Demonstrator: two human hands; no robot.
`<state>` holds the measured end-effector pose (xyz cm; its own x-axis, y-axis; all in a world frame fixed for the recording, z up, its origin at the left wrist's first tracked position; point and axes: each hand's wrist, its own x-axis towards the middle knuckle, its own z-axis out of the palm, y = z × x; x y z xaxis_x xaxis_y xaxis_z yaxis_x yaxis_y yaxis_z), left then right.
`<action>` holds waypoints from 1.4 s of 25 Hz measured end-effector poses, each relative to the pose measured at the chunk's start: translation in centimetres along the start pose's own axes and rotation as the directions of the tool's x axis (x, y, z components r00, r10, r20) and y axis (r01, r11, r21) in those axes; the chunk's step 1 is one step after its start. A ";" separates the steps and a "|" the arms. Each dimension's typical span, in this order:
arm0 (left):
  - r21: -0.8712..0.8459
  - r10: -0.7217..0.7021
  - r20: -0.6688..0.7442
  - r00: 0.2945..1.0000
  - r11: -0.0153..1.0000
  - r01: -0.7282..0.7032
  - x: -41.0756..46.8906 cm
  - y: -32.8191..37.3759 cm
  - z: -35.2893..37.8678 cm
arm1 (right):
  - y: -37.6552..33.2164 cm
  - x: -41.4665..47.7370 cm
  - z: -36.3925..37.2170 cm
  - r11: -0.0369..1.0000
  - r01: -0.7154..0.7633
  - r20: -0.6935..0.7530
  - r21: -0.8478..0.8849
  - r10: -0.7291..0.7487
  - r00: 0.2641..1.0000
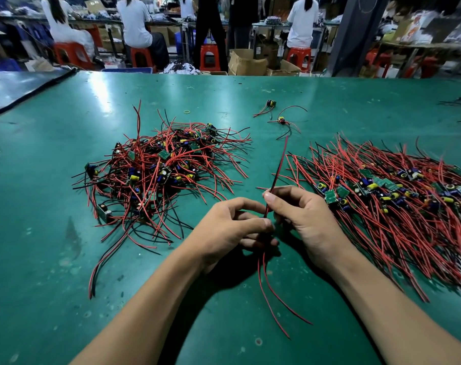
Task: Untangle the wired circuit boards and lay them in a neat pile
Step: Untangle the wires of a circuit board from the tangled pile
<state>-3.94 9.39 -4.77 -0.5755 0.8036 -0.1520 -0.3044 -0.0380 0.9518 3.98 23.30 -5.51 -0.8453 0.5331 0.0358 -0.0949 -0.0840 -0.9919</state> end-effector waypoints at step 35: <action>0.145 0.117 -0.029 0.993 0.983 -0.112 0.4 -0.9 0.4 | -1.0 0.5 -0.4 0.854 -0.338 0.112 0.396 0.320 0.941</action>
<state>-3.64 9.97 -5.55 -0.6288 0.7762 -0.0468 -0.1245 -0.0412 0.9914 3.88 23.96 -4.58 -0.8843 0.3804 -0.2707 -0.0037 -0.5855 -0.8107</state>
